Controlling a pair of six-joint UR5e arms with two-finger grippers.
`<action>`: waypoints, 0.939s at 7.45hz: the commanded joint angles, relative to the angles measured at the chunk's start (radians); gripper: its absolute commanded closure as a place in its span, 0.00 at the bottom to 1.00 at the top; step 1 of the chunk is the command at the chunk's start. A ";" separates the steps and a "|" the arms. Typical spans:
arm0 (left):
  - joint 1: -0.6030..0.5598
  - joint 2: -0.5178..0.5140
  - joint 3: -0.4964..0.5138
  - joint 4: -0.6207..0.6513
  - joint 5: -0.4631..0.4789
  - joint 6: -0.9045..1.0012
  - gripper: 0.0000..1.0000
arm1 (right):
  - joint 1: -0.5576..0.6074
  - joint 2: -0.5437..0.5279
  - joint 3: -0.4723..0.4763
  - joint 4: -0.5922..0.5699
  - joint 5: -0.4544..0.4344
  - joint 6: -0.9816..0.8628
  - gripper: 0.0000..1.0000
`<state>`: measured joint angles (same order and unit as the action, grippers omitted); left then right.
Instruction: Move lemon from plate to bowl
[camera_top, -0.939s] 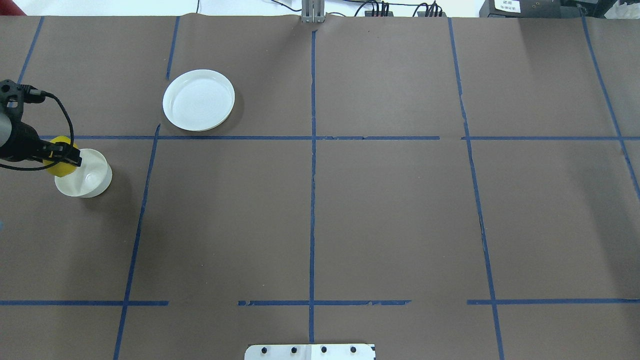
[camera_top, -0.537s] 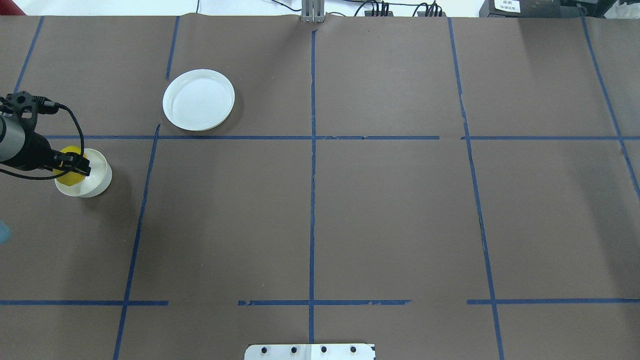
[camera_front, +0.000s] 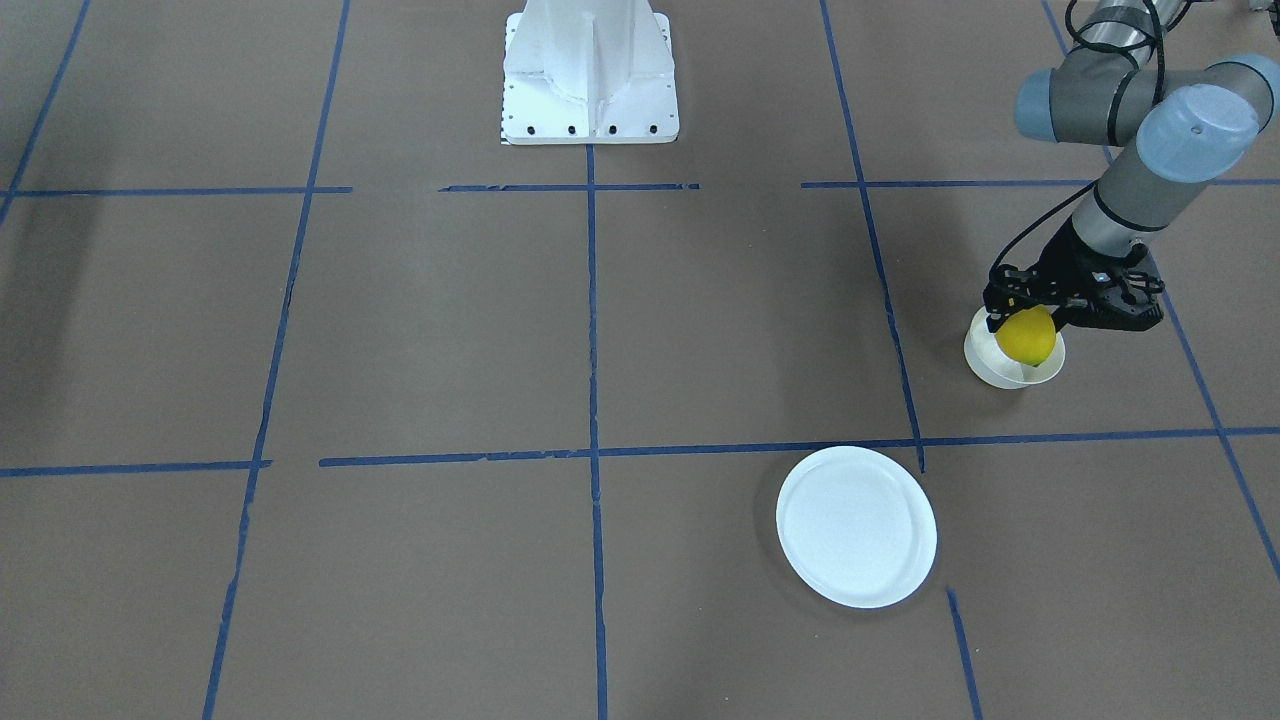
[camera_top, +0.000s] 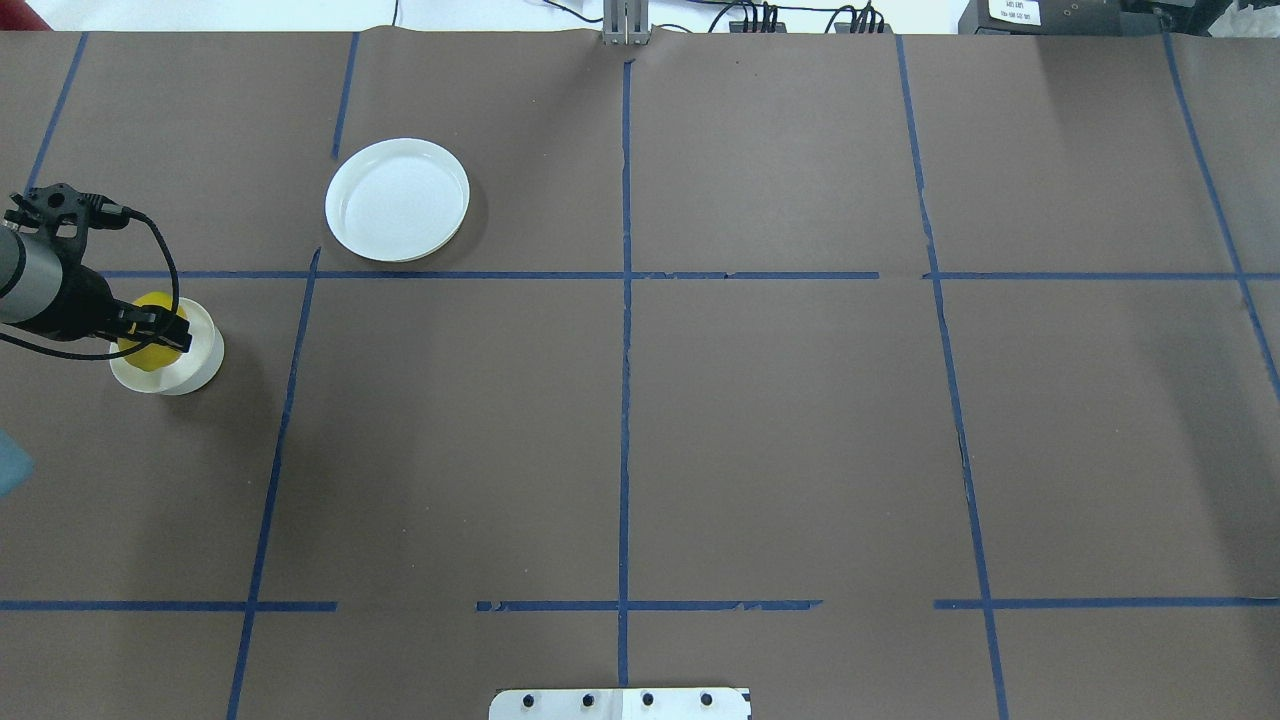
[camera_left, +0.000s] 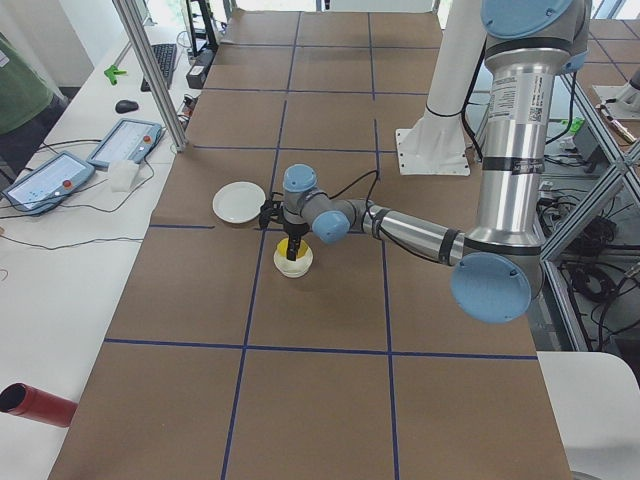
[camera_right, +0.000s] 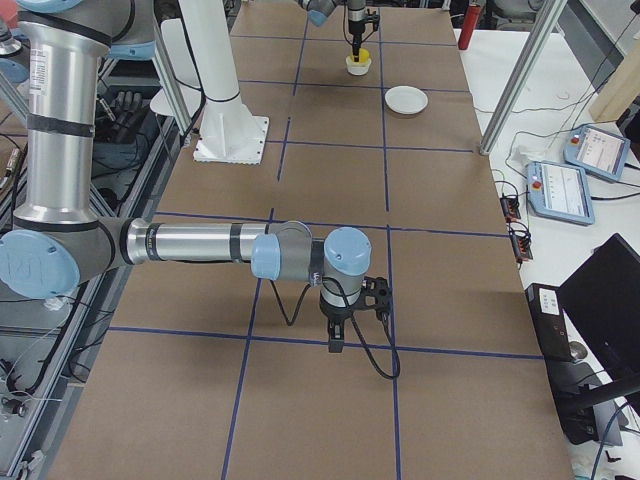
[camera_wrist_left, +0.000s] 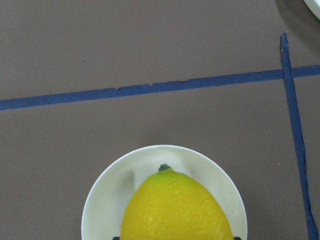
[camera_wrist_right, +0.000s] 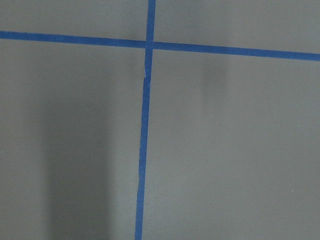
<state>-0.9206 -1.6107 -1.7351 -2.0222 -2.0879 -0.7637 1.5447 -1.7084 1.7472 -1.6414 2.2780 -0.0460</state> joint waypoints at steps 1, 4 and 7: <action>0.000 -0.005 0.005 0.000 0.000 -0.005 0.01 | 0.000 0.000 0.000 0.000 0.000 0.000 0.00; -0.021 0.011 -0.015 0.017 -0.015 0.045 0.00 | 0.000 0.000 0.000 0.000 0.000 0.000 0.00; -0.373 -0.003 -0.037 0.370 -0.072 0.657 0.00 | 0.000 0.001 0.000 0.000 0.000 0.000 0.00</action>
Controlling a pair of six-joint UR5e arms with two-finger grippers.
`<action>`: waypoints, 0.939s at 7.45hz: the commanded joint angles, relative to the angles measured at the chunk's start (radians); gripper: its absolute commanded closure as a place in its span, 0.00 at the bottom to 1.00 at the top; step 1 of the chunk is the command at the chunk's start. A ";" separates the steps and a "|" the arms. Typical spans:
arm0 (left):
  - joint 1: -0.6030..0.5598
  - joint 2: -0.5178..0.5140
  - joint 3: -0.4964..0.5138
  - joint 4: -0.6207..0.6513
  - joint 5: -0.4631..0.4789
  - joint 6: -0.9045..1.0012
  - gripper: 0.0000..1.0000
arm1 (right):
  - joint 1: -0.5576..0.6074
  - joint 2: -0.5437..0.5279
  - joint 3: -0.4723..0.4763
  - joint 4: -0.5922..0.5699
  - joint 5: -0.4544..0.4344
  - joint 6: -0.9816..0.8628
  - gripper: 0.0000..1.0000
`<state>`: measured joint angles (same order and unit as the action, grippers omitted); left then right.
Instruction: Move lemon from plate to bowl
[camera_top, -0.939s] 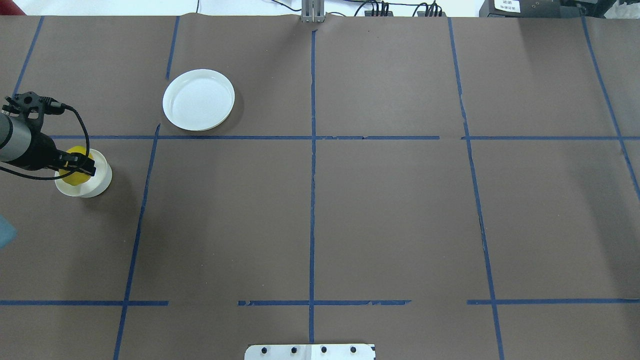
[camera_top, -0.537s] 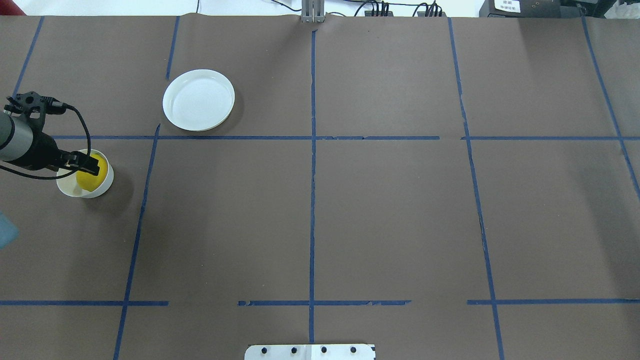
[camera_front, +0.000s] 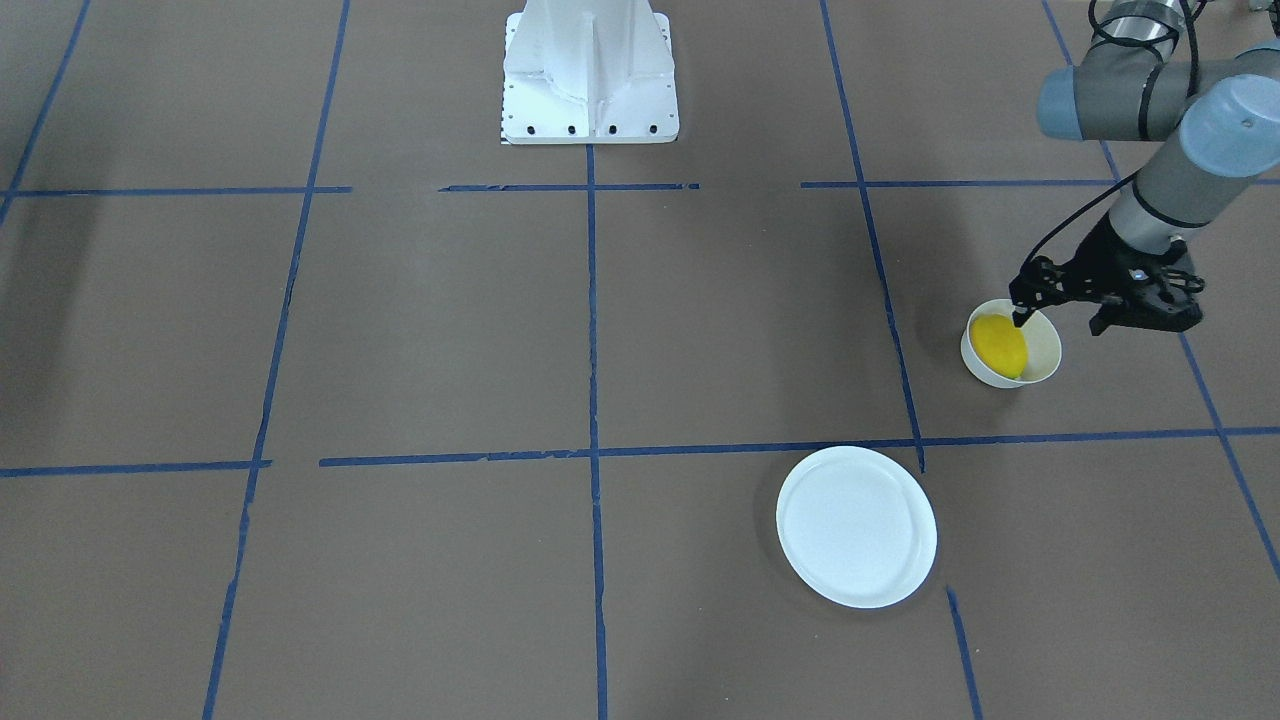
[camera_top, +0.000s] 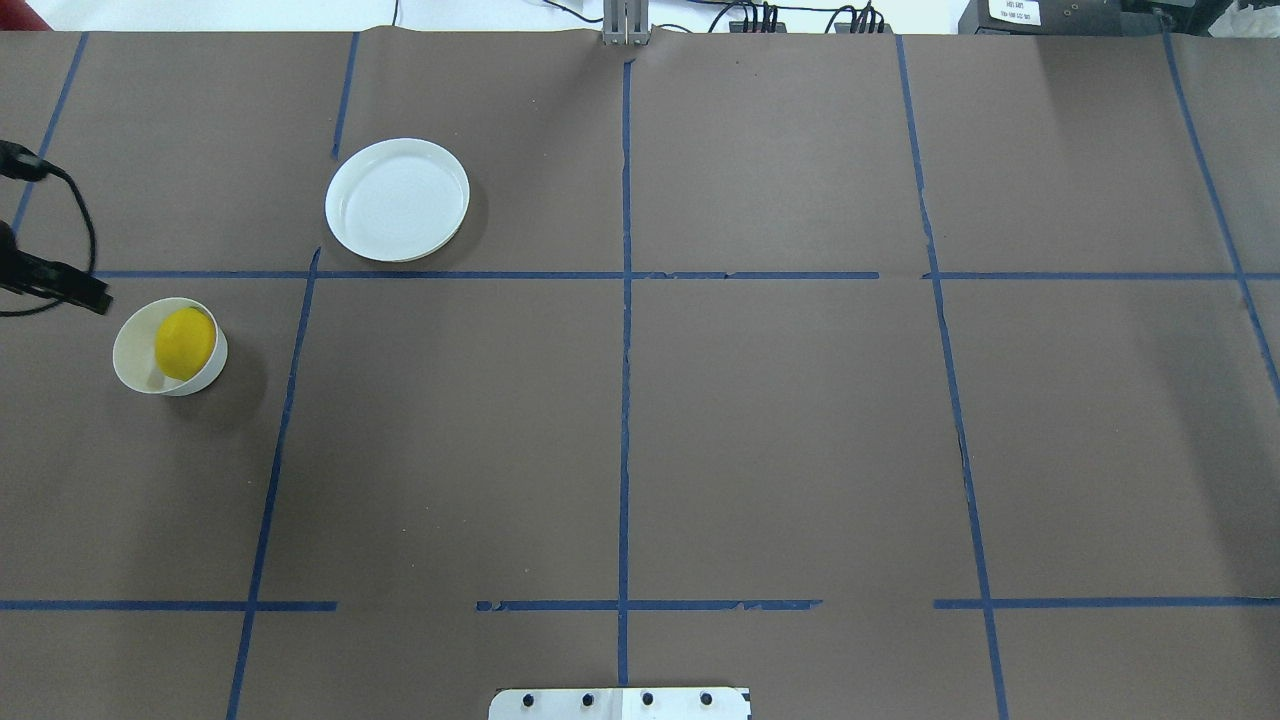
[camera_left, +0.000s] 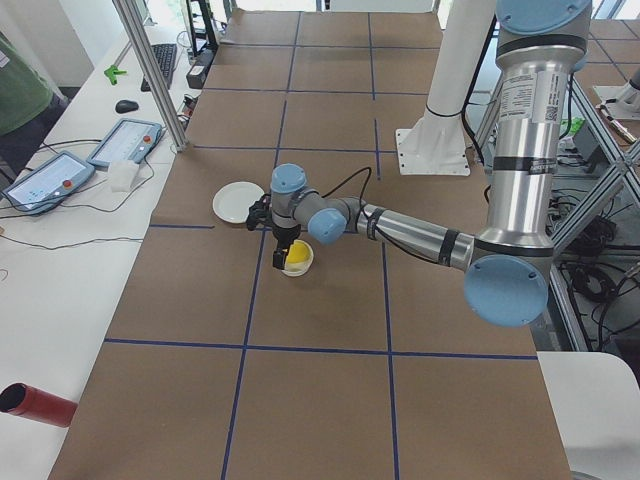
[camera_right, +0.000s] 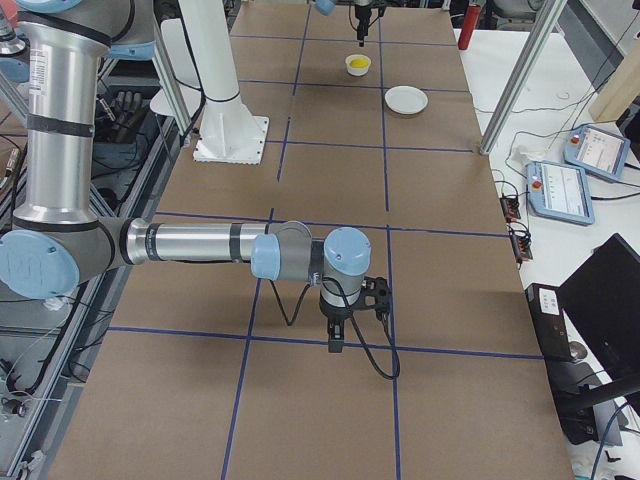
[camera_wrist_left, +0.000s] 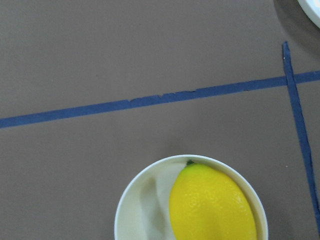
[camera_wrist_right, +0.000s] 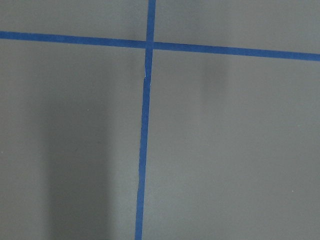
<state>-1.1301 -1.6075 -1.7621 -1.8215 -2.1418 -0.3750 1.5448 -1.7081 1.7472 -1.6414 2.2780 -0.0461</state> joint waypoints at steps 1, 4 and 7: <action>-0.272 -0.006 -0.007 0.294 -0.088 0.316 0.00 | 0.000 0.001 0.000 0.000 0.002 0.000 0.00; -0.378 0.070 0.009 0.335 -0.130 0.431 0.00 | 0.000 0.001 0.000 0.000 0.000 0.000 0.00; -0.477 0.078 0.019 0.465 -0.145 0.651 0.00 | 0.000 0.001 0.000 0.000 0.000 0.000 0.00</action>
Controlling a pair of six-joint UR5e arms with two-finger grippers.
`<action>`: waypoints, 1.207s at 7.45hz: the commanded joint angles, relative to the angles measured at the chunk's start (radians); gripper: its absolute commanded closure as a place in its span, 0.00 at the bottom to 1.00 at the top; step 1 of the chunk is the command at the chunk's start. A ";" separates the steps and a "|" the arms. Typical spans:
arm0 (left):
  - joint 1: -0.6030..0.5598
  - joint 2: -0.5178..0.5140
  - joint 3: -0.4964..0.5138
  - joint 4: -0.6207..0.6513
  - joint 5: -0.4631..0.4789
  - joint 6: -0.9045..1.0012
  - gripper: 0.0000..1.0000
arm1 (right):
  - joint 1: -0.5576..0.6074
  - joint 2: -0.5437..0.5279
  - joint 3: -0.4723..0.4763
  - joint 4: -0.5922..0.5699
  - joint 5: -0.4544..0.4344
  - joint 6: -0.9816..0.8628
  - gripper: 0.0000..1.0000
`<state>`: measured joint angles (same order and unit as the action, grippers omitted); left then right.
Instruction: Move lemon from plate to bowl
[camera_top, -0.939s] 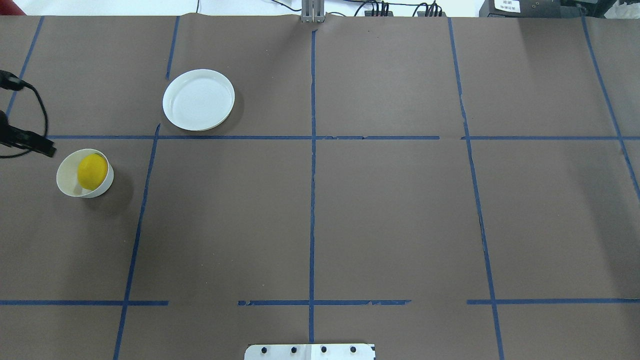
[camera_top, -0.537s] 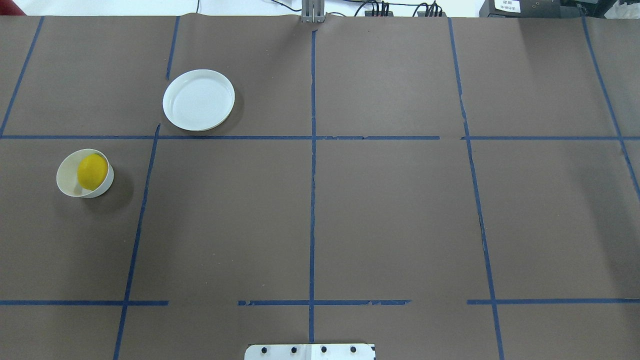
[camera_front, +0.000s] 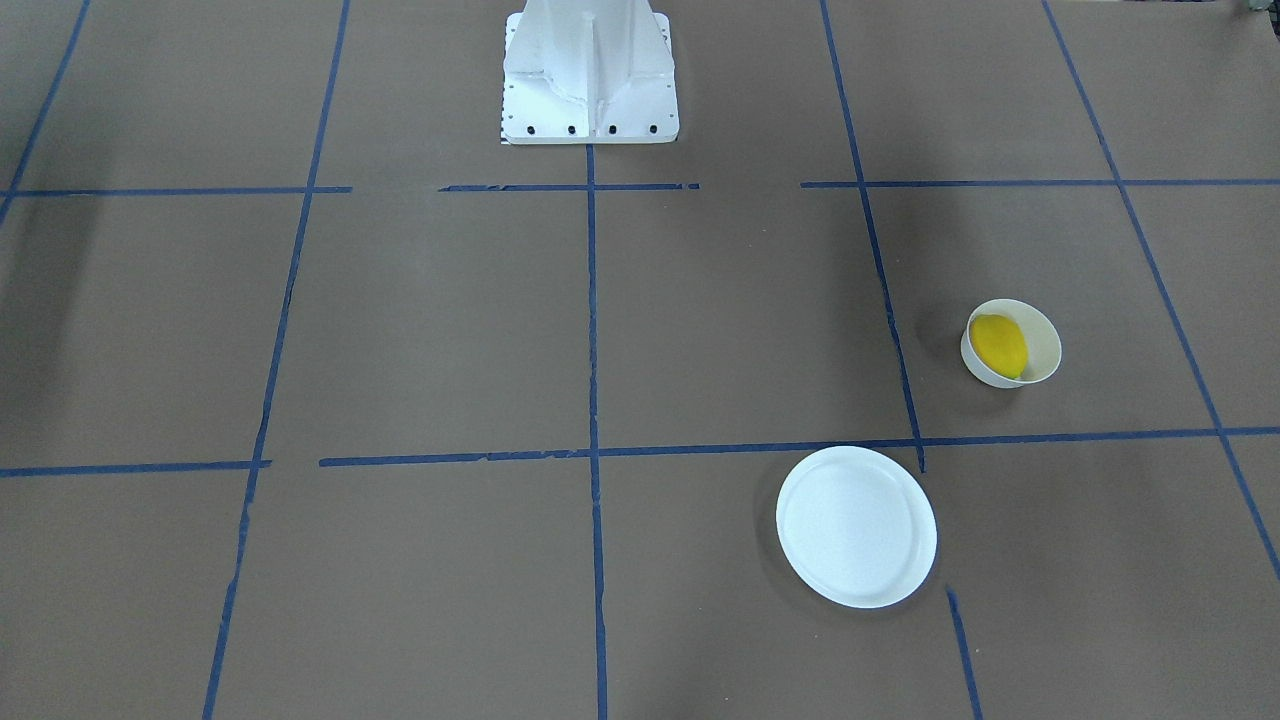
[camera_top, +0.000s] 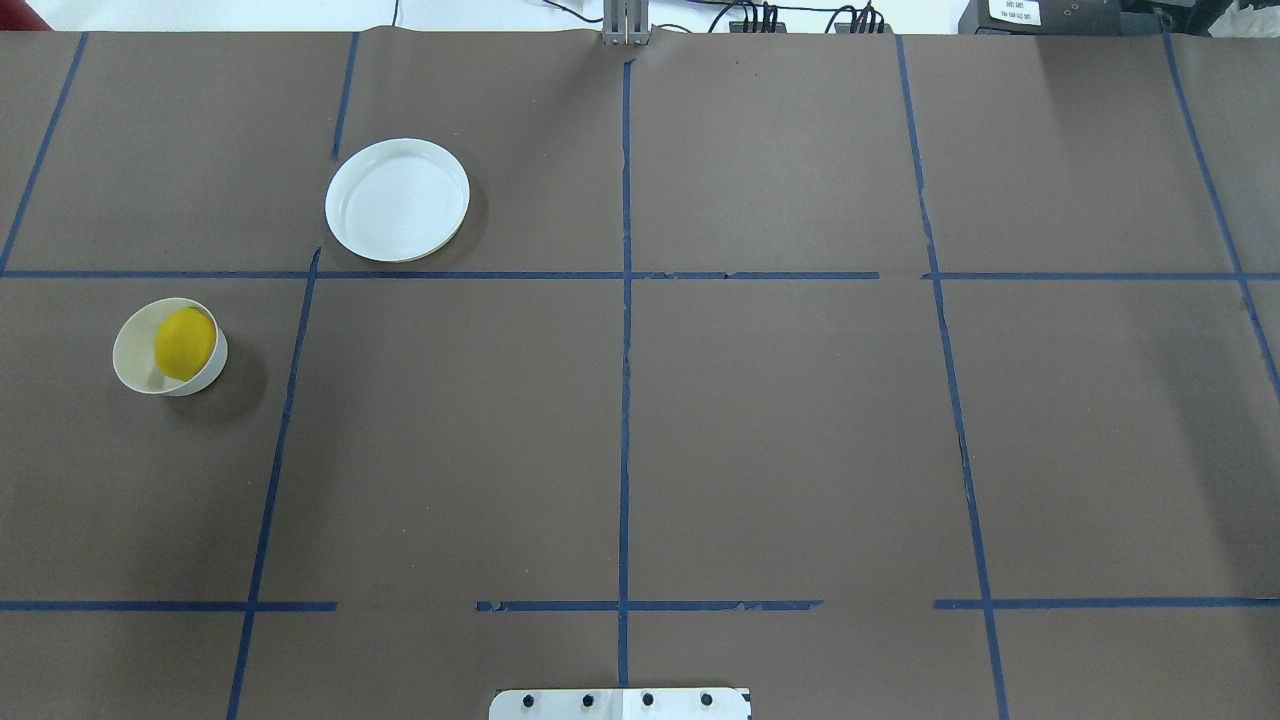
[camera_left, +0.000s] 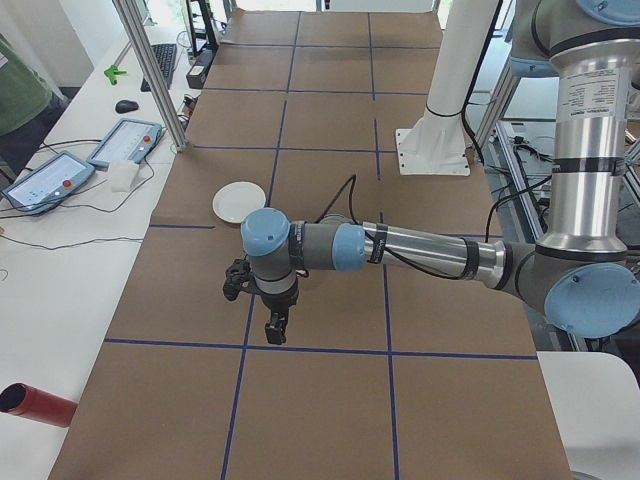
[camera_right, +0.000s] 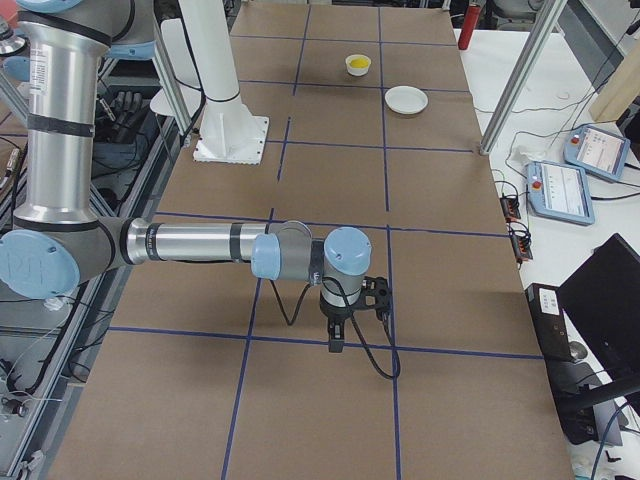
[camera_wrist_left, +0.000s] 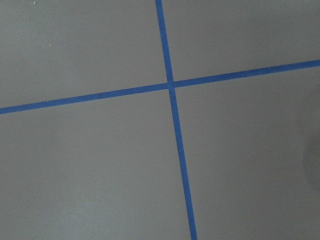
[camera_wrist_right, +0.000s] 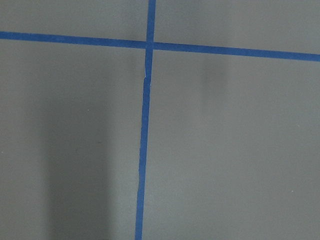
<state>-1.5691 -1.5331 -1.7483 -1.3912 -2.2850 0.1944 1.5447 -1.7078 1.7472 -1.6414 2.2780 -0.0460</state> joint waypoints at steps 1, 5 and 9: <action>-0.049 0.011 0.004 0.044 -0.004 0.114 0.00 | 0.000 0.000 0.000 0.000 0.000 0.000 0.00; -0.048 0.010 -0.014 0.021 0.015 0.105 0.00 | 0.000 -0.001 0.000 0.000 0.000 0.000 0.00; -0.046 -0.001 -0.008 0.021 0.013 0.103 0.00 | 0.000 0.000 0.000 0.000 0.000 0.000 0.00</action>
